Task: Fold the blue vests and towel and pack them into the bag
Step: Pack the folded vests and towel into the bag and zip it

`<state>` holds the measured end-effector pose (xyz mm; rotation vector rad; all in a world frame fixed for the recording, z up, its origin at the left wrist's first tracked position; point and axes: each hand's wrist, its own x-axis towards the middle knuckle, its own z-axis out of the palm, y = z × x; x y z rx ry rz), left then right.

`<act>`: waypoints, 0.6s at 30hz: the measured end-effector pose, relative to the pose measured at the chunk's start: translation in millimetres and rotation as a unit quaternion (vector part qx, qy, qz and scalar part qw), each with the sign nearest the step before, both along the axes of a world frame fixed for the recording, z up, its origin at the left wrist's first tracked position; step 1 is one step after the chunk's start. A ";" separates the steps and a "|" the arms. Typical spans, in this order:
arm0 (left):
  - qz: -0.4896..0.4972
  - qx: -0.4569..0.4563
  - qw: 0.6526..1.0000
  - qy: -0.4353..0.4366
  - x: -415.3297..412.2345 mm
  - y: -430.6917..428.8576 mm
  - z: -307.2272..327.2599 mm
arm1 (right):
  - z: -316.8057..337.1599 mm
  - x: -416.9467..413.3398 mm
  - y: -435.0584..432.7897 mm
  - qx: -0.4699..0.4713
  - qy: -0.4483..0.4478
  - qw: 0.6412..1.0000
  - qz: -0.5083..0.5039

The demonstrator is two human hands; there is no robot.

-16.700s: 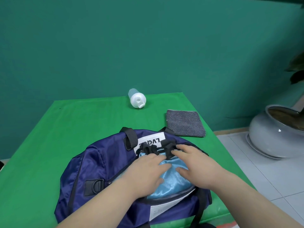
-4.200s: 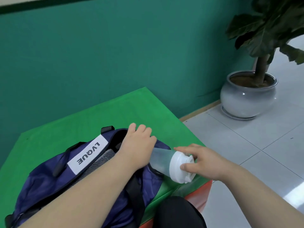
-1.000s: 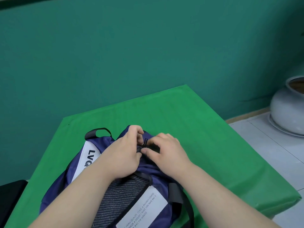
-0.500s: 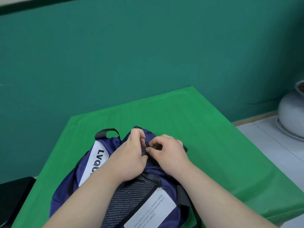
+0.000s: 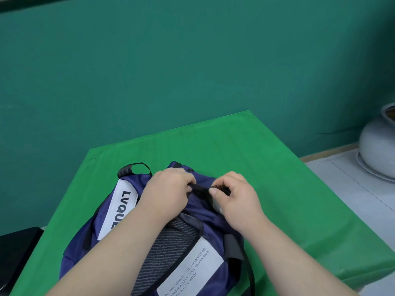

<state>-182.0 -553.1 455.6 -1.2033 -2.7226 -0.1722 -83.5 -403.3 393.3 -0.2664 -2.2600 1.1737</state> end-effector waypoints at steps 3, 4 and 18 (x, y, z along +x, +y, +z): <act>0.026 0.001 0.999 0.035 -2.5 -0.7 9.7 | -15.0 10.9 10.8 -0.002 0.033 0.999 -0.037; 0.032 -0.002 0.999 0.042 -2.3 -1.0 12.3 | -20.2 15.2 14.3 -0.010 0.036 0.998 -0.052; -0.161 -0.154 0.968 0.112 31.1 56.4 -7.9 | -19.4 38.6 22.0 -0.138 -0.050 0.987 -0.062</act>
